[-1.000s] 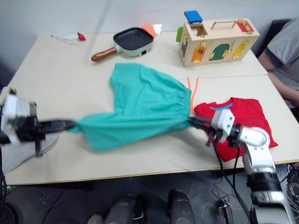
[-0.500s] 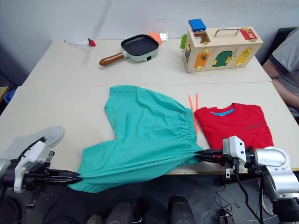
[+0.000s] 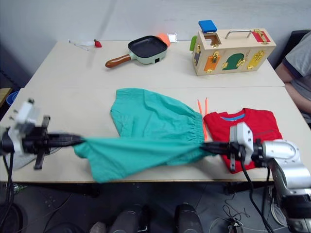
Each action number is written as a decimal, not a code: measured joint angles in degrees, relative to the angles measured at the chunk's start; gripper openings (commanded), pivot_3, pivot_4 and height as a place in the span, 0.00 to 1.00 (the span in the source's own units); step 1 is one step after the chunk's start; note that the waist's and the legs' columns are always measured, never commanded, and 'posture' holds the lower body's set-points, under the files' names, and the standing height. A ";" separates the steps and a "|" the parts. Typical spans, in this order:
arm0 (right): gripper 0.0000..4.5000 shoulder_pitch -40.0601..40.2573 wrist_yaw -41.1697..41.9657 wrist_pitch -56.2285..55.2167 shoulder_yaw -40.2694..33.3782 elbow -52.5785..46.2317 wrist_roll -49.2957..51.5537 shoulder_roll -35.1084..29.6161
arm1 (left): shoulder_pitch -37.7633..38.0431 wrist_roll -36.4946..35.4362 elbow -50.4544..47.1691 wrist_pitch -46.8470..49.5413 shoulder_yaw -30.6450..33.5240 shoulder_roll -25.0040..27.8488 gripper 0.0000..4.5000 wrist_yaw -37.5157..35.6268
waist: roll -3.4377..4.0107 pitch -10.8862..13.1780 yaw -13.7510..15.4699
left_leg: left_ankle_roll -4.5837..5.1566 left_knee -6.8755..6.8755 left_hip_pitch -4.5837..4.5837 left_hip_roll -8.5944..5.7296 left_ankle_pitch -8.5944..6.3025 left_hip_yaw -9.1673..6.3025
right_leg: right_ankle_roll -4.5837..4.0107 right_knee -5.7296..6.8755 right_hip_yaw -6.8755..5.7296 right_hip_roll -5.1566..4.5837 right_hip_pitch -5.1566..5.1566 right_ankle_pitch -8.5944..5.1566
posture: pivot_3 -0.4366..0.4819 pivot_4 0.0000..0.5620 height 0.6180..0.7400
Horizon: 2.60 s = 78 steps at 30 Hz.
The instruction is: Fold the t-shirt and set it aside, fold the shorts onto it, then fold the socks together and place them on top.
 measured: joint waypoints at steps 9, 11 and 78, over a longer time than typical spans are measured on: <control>0.00 -12.21 -16.39 9.85 -1.14 8.89 -1.81 6.73 | -30.84 14.68 32.25 -11.63 -10.97 -15.69 0.01 10.44 | -0.18 -0.02 0.11 | 0.28 0.50 -0.93 -0.07 0.32 0.01 | 0.28 0.26 -0.17 0.04 -0.75 0.35 | 0.48 0.27 1.00; 0.00 -13.62 -19.71 9.91 -0.85 10.61 -3.44 8.72 | -34.68 17.17 39.01 -14.89 -11.83 -18.68 0.01 12.92 | -0.18 -0.02 -0.14 | 0.35 0.59 -1.07 -0.08 0.28 0.04 | 0.41 0.33 -0.20 0.05 -0.77 0.42 | 0.48 0.27 1.00; 0.00 13.20 -8.18 -15.64 6.26 -2.73 -16.60 0.58 | 17.16 25.35 -2.85 -32.92 -15.87 -14.36 0.00 13.96 | -0.20 0.01 -1.23 | 0.88 0.46 -1.34 -0.06 0.25 -0.08 | 0.63 -1.05 -0.18 -0.11 -0.55 1.31 | 0.48 0.27 1.00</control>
